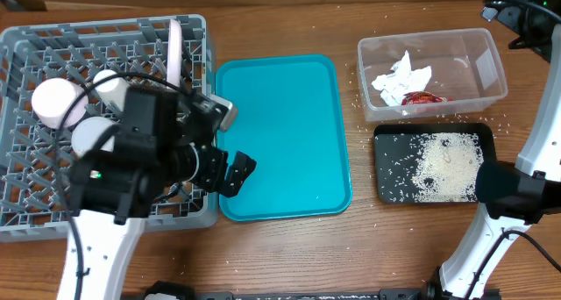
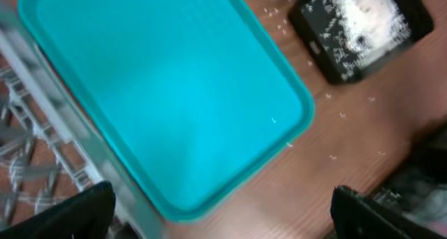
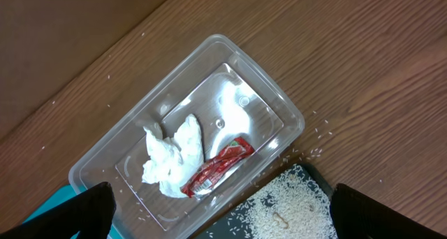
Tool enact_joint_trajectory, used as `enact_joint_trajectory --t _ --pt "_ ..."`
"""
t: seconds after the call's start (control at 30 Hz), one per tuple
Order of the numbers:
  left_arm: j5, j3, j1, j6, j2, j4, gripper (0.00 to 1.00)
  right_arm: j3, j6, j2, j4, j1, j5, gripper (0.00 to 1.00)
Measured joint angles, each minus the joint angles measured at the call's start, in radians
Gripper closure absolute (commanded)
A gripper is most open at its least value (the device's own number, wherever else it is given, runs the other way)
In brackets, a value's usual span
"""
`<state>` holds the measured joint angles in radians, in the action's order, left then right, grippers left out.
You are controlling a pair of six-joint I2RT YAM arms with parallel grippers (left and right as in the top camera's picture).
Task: Sort waste into correct bins and load items into the dishwasher
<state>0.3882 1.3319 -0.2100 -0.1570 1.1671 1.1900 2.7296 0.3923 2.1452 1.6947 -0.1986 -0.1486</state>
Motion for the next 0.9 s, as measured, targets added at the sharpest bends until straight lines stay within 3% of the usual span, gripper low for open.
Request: enact_joint_trajectory --t 0.37,0.67,0.9 --pt "0.004 -0.645 0.047 -0.19 -0.439 -0.611 0.0 0.0 0.0 0.0 0.001 0.0 0.0 0.0" --pt "0.012 -1.023 0.139 -0.217 -0.827 -0.94 0.0 0.0 0.0 0.0 0.001 0.0 0.0 0.0" --pt "-0.02 -1.181 0.187 -0.141 -0.969 -1.133 0.0 0.0 0.0 0.0 0.001 0.0 0.0 0.0"
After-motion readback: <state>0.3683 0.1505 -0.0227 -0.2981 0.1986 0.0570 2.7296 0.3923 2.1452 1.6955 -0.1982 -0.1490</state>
